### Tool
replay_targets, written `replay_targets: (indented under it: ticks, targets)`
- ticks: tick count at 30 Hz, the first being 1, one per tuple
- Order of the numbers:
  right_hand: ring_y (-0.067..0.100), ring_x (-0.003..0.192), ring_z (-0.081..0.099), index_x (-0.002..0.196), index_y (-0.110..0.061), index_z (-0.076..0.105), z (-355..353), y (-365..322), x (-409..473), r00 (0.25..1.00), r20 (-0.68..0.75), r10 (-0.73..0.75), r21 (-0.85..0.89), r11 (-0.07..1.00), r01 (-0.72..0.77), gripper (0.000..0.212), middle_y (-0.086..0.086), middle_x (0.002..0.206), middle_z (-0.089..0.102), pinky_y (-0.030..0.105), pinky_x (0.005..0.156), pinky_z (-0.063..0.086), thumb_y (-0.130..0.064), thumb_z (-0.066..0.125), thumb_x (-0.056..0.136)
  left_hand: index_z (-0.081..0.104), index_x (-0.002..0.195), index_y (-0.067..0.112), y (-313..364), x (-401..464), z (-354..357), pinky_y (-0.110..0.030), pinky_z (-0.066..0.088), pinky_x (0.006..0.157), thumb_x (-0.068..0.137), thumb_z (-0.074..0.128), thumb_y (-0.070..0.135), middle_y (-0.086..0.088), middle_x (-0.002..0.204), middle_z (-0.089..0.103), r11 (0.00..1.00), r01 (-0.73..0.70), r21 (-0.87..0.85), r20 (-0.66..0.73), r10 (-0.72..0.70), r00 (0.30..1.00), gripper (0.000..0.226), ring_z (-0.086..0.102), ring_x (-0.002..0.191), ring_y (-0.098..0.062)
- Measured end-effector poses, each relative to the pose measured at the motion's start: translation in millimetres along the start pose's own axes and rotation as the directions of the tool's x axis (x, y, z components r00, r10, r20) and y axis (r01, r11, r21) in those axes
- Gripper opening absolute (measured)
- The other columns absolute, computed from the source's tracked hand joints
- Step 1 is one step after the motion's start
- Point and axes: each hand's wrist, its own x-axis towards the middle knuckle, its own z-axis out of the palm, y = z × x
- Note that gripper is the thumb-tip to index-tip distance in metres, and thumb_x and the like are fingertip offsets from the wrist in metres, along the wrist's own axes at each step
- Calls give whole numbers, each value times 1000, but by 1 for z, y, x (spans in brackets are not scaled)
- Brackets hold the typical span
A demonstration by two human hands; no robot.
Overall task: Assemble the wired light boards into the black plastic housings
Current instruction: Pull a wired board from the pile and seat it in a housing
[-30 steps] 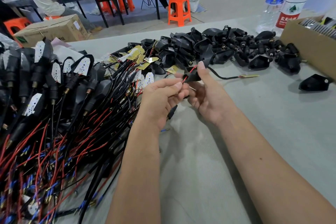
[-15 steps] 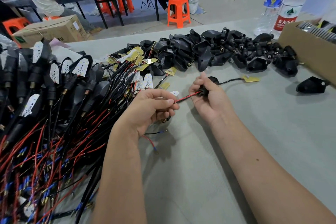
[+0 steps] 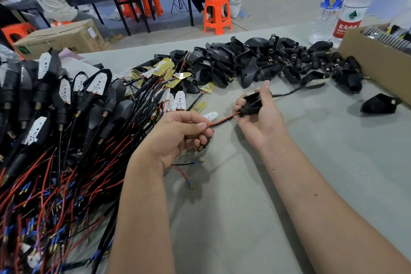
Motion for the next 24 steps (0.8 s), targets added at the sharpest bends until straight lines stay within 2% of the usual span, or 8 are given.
replay_targets:
  ticks: [4, 11, 14, 16, 18, 20, 22, 24]
  targets:
    - [17, 57, 50, 92, -14, 54, -3, -7, -1, 998, 69, 15, -4, 1000, -15, 30, 8, 76, 56, 28, 56, 45, -42, 63, 99, 71, 93, 0, -3, 1, -6, -15, 51, 50, 98, 58, -4, -11, 73, 73, 999, -31, 15, -60, 32, 998, 15, 65, 55, -12]
    - [20, 60, 52, 87, -12, 53, -7, -19, 3, 1000, 3, -31, 188, 982, 30, 27, 10, 77, 55, 30, 61, 45, -31, 54, 106, 75, 85, 9, -4, -1, -33, -17, 47, 44, 101, 54, 1, -4, 63, 67, 998, -34, 53, -292, 48, 955, 27, 61, 49, -13]
    - [21, 61, 53, 88, -12, 53, -7, -18, 3, 1000, -4, -26, 167, 986, 26, 23, 11, 79, 55, 31, 61, 44, -25, 51, 107, 74, 85, 11, -6, 2, -38, -22, 50, 47, 98, 57, 5, -3, 62, 70, 969, -77, 236, -411, 171, 896, 22, 67, 55, -18]
    - [21, 61, 53, 90, -10, 53, -5, -15, 1, 1000, -9, -9, 123, 992, 10, 19, 11, 79, 56, 30, 60, 44, -21, 52, 106, 74, 85, 17, -9, 6, -35, -28, 55, 59, 96, 64, 14, 1, 68, 75, 878, -102, 469, -446, 335, 830, 15, 73, 67, -15]
    - [20, 61, 53, 92, -7, 54, -3, -14, -1, 1000, -7, 2, 67, 998, -1, 15, 10, 79, 57, 29, 60, 44, -16, 54, 104, 75, 83, 25, -11, 8, -28, -27, 55, 70, 92, 69, 24, 10, 73, 74, 721, -100, 686, -395, 484, 781, 11, 70, 73, -3]
    - [20, 62, 53, 91, -6, 55, -3, -13, -3, 1000, 13, 5, 26, 1000, -6, 14, 10, 80, 57, 29, 60, 45, -14, 56, 102, 75, 83, 28, -9, 10, -16, -16, 50, 72, 90, 71, 27, 18, 75, 71, 596, -135, 792, -304, 576, 759, 9, 65, 77, 3]
    - [20, 63, 53, 92, -6, 56, -3, -12, -5, 999, 33, 9, 15, 1000, -10, 13, 10, 81, 57, 29, 60, 45, -15, 59, 101, 76, 86, 28, -7, 15, -2, -9, 44, 71, 90, 71, 29, 22, 77, 70, 544, -212, 812, -212, 613, 761, 7, 63, 81, 6]
    - [20, 64, 53, 94, -5, 57, -2, -12, -6, 999, 52, 5, 11, 1000, -6, 17, 11, 81, 58, 30, 61, 46, -20, 63, 99, 78, 92, 26, -8, 21, 15, -13, 48, 76, 90, 72, 29, 20, 81, 72, 564, -286, 775, -136, 590, 796, 6, 65, 82, 4]
